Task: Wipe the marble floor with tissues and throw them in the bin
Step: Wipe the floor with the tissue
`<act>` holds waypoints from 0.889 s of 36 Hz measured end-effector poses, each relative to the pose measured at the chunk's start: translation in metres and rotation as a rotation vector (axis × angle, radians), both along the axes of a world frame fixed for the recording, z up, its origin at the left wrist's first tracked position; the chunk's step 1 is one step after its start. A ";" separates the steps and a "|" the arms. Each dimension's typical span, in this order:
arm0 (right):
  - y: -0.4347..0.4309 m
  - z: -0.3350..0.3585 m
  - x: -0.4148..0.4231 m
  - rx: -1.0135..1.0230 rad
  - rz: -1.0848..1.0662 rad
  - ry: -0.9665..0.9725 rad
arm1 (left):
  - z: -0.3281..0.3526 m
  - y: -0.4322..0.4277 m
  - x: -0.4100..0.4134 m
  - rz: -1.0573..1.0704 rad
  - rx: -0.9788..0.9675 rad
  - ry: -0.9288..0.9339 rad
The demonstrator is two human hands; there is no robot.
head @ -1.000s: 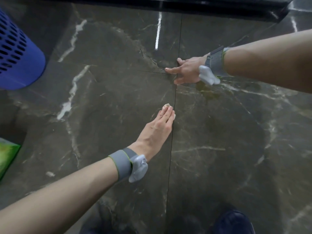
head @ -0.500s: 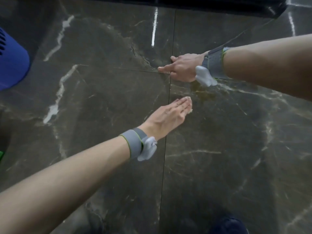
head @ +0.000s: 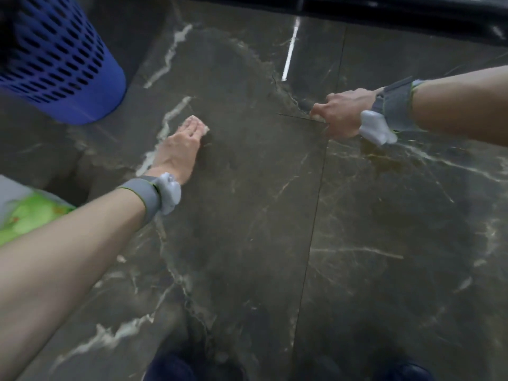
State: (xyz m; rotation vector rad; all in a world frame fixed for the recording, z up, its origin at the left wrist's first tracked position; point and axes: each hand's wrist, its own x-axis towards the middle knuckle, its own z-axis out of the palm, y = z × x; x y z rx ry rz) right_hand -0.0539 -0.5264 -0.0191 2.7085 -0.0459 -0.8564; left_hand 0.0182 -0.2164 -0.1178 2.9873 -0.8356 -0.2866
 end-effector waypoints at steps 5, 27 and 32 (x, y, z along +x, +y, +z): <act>0.027 0.008 -0.001 0.107 0.089 -0.001 | 0.009 0.058 0.010 0.192 0.094 -0.008; 0.073 -0.002 0.001 -0.054 0.437 0.154 | -0.007 0.108 -0.063 0.398 0.167 -0.136; 0.071 0.000 0.000 -0.019 0.396 0.156 | -0.017 0.066 -0.061 0.215 0.005 -0.127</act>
